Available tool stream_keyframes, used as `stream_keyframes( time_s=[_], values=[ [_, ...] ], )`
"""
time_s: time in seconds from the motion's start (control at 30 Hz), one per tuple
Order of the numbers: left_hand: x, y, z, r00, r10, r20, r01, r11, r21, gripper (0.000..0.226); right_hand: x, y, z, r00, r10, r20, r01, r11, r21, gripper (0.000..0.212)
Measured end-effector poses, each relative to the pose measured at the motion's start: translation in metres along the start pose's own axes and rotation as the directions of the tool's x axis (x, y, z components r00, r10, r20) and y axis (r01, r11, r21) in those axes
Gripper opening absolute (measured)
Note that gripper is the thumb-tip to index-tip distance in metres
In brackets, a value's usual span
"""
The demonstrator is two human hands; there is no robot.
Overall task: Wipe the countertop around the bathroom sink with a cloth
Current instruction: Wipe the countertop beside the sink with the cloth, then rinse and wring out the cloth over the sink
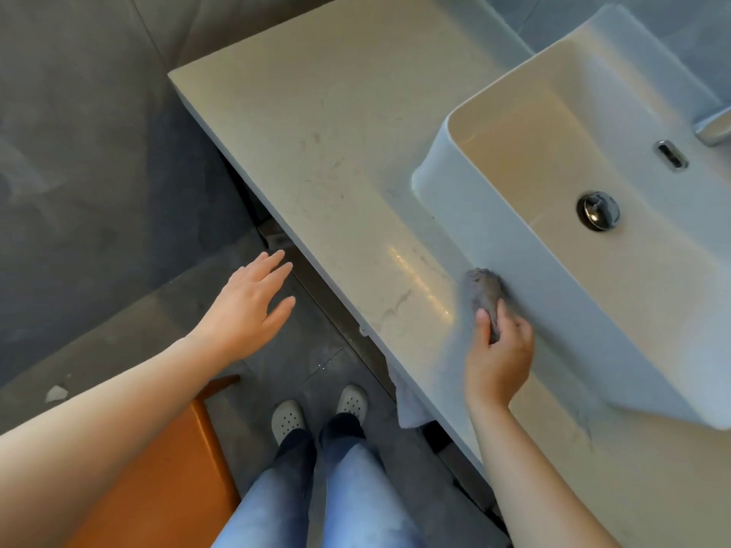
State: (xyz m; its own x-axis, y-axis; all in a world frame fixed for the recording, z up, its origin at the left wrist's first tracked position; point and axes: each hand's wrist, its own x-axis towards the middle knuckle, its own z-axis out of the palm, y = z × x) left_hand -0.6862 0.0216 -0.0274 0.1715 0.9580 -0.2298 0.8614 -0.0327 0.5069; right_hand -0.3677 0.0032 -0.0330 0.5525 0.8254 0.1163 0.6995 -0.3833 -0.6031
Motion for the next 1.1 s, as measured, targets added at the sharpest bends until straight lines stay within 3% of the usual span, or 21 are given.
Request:
stream_keyframes(
  time_s=[0.13, 0.23, 0.33, 0.4, 0.5, 0.6, 0.7, 0.77, 0.87, 0.97, 1.03, 1.1],
  values=[
    [-0.008, 0.009, 0.011, 1.0, 0.011, 0.023, -0.011, 1.0, -0.012, 0.054, -0.024, 0.013, 0.017, 0.999, -0.043, 0.033, 0.045, 0.997, -0.059, 0.04],
    [-0.017, 0.009, 0.014, 0.999, -0.005, 0.034, 0.006, 1.0, -0.022, 0.053, -0.06, -0.007, 0.026, 0.973, -0.2, 0.118, 0.205, 0.978, -0.03, 0.04],
    [-0.028, 0.004, 0.015, 0.998, -0.041, 0.05, 0.042, 0.999, -0.031, 0.053, -0.091, -0.025, 0.023, 0.894, -0.346, 0.284, 0.332, 0.938, 0.097, 0.041],
    [-0.035, 0.0, 0.016, 0.996, -0.067, 0.061, 0.069, 0.997, -0.042, 0.054, -0.098, -0.034, 0.016, 0.871, -0.351, 0.345, 0.284, 0.931, 0.231, 0.042],
    [-0.046, -0.003, 0.017, 0.992, -0.109, 0.07, 0.115, 0.99, -0.079, 0.054, -0.074, -0.043, 0.007, 0.934, -0.279, 0.223, 0.213, 0.937, 0.277, 0.037],
    [-0.054, -0.004, 0.019, 0.983, -0.158, 0.095, 0.168, 0.98, -0.107, 0.054, -0.019, -0.033, 0.011, 0.989, -0.141, 0.042, 0.136, 0.984, 0.116, 0.035],
    [-0.061, -0.002, 0.02, 0.969, -0.225, 0.105, 0.24, 0.958, -0.157, 0.051, 0.017, -0.023, 0.028, 0.999, -0.039, 0.029, 0.039, 0.999, 0.023, 0.034],
    [-0.064, 0.0, 0.018, 0.961, -0.254, 0.111, 0.27, 0.947, -0.171, 0.05, 0.019, -0.028, 0.048, 0.991, -0.12, 0.059, 0.121, 0.993, -0.003, 0.034],
    [-0.068, -0.001, 0.013, 0.947, -0.296, 0.123, 0.316, 0.93, -0.187, 0.049, 0.006, -0.061, 0.078, 0.949, -0.282, 0.142, 0.282, 0.959, 0.022, 0.034],
    [-0.07, -0.004, 0.004, 0.935, -0.332, 0.125, 0.35, 0.919, -0.182, 0.049, -0.015, -0.102, 0.092, 0.859, -0.403, 0.315, 0.386, 0.915, 0.119, 0.036],
    [-0.07, -0.007, -0.002, 0.932, -0.347, 0.106, 0.361, 0.916, -0.176, 0.048, -0.03, -0.117, 0.087, 0.771, -0.423, 0.475, 0.357, 0.906, 0.228, 0.035],
    [-0.071, -0.008, -0.01, 0.929, -0.358, 0.093, 0.369, 0.912, -0.182, 0.048, -0.041, -0.121, 0.071, 0.736, -0.341, 0.585, 0.186, 0.933, 0.309, 0.029]
  ],
)
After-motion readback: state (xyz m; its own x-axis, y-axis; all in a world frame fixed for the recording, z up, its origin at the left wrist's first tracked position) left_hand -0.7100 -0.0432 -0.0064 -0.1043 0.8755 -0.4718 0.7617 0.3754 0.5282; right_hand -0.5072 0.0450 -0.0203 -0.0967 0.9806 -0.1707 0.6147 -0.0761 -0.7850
